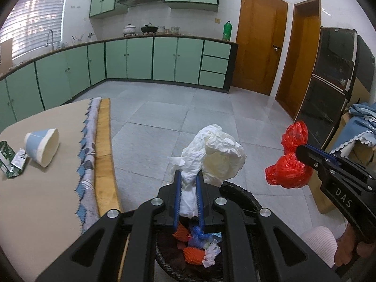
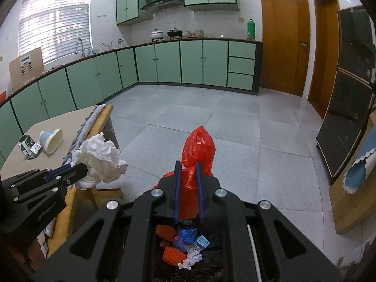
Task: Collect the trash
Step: 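Carry the tissue and red bag with both tools over the bin, then open both grippers over the bin to drop the tissue and red bag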
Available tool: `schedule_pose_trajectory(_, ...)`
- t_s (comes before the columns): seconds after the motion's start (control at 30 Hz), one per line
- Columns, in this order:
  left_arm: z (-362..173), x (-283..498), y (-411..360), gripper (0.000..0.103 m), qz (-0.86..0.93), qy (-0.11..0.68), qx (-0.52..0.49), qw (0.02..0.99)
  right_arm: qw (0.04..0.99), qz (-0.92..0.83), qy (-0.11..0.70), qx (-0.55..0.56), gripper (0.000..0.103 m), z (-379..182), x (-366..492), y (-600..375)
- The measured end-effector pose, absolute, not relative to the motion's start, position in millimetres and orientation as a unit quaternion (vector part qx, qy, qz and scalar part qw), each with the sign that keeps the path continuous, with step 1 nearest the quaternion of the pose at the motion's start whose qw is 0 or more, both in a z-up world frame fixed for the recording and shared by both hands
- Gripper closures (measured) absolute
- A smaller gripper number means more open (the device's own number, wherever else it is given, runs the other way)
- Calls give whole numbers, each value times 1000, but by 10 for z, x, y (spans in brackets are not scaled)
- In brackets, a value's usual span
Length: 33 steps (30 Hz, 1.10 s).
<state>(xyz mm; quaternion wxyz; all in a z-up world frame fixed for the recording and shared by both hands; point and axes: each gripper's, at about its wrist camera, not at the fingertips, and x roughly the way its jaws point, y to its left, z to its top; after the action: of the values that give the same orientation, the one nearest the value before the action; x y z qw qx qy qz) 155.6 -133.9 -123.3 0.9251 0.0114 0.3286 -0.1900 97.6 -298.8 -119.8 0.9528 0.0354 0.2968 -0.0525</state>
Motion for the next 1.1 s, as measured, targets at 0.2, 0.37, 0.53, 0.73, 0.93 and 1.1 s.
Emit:
schedule_pose_trajectory(0.2,-1327,1638,-1406,89,-201,346,12,917,948,-54,309,47,92,-1291,1022,-3075)
schedule_pose_trajectory(0.37,-1363,1677,-1418,70,-205,352,3,913,943,-59,322,59,82,-1356,1091,-3159)
schedule_pose_trajectory(0.53,-1337,1683,-1350,57,-198,347,-7,917,941,-64,325,66,59,-1373,1109,-3212)
schedule_pose_trajectory(0.73,-1221,1687,-1112,41,-171,330,-17,928,948,-79,303,56,18,-1291,1075,-3136)
schedule_pose_trajectory(0.93,-1050,1654,-709,27,-118,302,-26,946,956,-88,277,32,8,-1165,1062,-2903)
schedule_pose_trajectory(1.1,-925,1631,-201,23,-61,284,-31,956,961,-69,267,28,6,-1060,1149,-2619)
